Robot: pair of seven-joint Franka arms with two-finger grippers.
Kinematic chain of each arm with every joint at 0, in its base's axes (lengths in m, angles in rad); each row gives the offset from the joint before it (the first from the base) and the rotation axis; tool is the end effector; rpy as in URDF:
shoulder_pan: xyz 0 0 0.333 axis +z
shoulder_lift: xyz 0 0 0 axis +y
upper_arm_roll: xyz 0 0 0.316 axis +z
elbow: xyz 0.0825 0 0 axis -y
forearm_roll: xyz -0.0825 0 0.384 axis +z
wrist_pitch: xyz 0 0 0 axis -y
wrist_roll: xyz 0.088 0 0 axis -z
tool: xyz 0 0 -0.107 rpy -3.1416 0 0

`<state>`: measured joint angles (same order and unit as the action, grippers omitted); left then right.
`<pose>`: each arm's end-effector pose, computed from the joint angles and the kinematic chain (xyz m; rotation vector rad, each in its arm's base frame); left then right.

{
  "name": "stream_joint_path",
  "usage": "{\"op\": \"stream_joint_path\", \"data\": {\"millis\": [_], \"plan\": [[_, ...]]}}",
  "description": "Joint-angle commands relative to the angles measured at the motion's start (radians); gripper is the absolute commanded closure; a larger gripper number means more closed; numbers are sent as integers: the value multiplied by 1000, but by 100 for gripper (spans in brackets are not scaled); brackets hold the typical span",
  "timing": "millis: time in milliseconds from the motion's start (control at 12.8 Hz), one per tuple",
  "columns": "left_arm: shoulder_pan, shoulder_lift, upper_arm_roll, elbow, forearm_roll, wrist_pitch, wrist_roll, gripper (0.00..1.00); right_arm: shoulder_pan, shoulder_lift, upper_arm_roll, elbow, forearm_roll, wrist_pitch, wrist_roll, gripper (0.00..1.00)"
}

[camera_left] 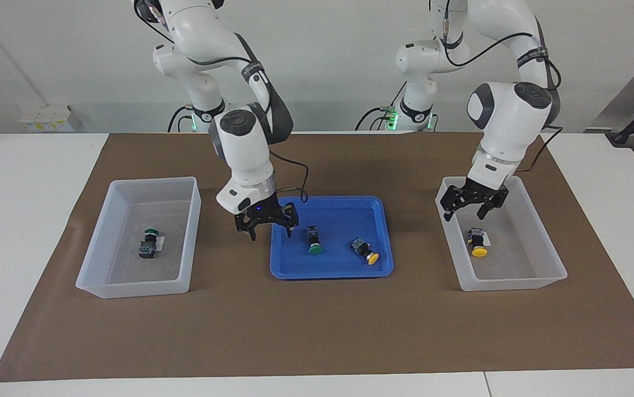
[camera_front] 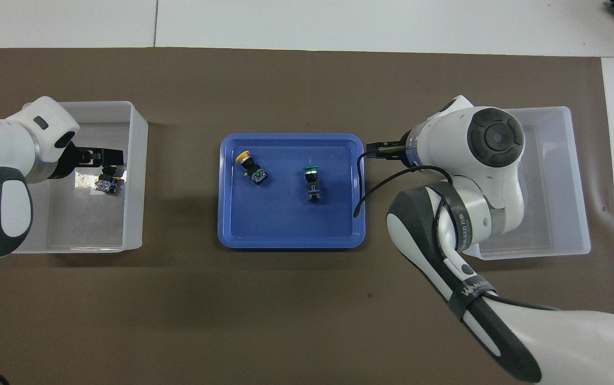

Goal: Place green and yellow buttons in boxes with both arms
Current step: 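Return the left gripper to the tray while the right gripper reaches green button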

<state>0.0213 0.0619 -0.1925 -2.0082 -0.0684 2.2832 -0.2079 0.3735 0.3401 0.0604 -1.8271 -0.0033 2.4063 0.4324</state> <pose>0.5785 -0.1001 0.4466 3.0175 0.1170 0.2991 0.5984 0.2738 0.3732 -3.0089 0.0033 -0.3180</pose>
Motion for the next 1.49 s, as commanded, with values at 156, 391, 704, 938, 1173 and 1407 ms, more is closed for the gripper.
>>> {"op": "stream_joint_path", "data": {"millis": [156, 391, 704, 938, 1173, 1407], "plan": [[-101, 18, 12, 11, -13, 103, -250, 0, 100, 134, -5, 109, -24, 31, 95, 0], [-135, 26, 12, 8, -14, 154, -382, 0, 116, 158, -4, 115, -90, 30, 101, 0], [-173, 32, 12, -3, -14, 220, -530, 8, 136, 160, -4, 75, -113, 28, 98, 16], [-202, 62, 12, -24, -14, 306, -628, 19, 133, 160, -4, 78, -113, 27, 94, 100], [-259, 146, 15, -21, -14, 361, -706, 19, 124, 152, -4, 84, -113, 14, 98, 100], [-279, 159, 15, -26, -13, 391, -737, 19, 62, 77, -10, 86, -110, -42, 86, 100]]}}
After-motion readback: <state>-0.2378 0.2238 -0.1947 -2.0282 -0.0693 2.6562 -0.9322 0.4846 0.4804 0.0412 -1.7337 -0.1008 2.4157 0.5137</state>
